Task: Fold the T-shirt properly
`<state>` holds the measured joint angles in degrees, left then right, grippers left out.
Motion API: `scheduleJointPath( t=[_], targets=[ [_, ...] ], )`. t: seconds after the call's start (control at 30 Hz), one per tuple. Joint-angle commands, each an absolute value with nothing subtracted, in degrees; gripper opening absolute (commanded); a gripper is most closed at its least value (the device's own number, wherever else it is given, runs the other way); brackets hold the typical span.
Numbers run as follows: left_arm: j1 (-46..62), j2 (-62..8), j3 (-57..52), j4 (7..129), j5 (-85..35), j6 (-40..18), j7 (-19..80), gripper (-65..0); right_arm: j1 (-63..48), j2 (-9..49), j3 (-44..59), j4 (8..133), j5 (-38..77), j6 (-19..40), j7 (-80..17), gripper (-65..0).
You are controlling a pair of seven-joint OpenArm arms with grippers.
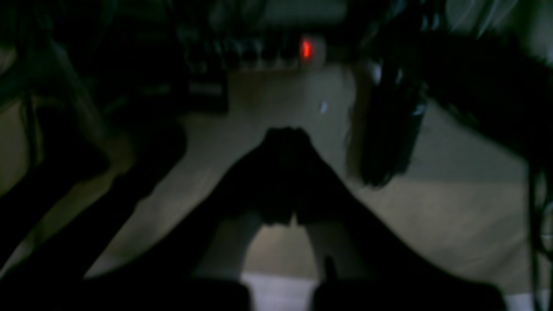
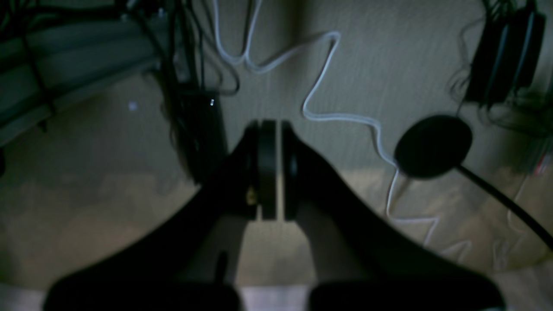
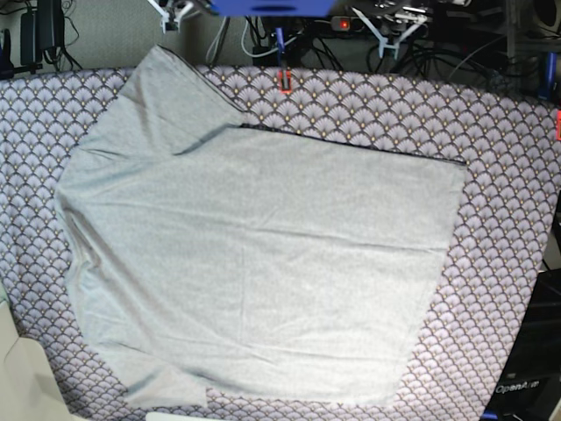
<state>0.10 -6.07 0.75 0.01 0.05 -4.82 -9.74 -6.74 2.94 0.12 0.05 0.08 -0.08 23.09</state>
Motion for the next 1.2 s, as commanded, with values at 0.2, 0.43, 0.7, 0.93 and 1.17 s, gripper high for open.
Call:
scheduleJointPath(
  t=[0.2, 0.43, 0.7, 0.93, 1.17],
  targets=[
    [0.22, -8.13, 0.48, 0.00, -4.00, -15.34, -12.18, -65.0, -8.04, 5.32, 0.22, 0.00, 0.31, 0.13, 29.14, -65.0],
    [0.22, -8.84, 0.48, 0.22, -4.26, -15.60, -14.11, -65.0, -9.19, 6.64, 1.89, 0.00, 0.40, 0.13, 33.54, -65.0],
    [4.44, -8.84, 0.66, 0.00, -4.18, -15.69, -25.63, -65.0, -12.70, 6.90, 2.07, 0.00, 0.31, 0.13, 42.95, -65.0],
    [10.15, -8.92, 0.48, 0.00, -4.44, -15.87, -36.35, -65.0, -18.33, 7.96, 1.80, 0.00, 0.22, 0.13, 57.71, -65.0],
    [18.33, -9.89, 0.40, 0.00, -4.62, -15.87, -51.03, -65.0, -24.22, 9.19, 2.07, 0.00, 0.31, 0.13, 70.37, -65.0]
  ],
)
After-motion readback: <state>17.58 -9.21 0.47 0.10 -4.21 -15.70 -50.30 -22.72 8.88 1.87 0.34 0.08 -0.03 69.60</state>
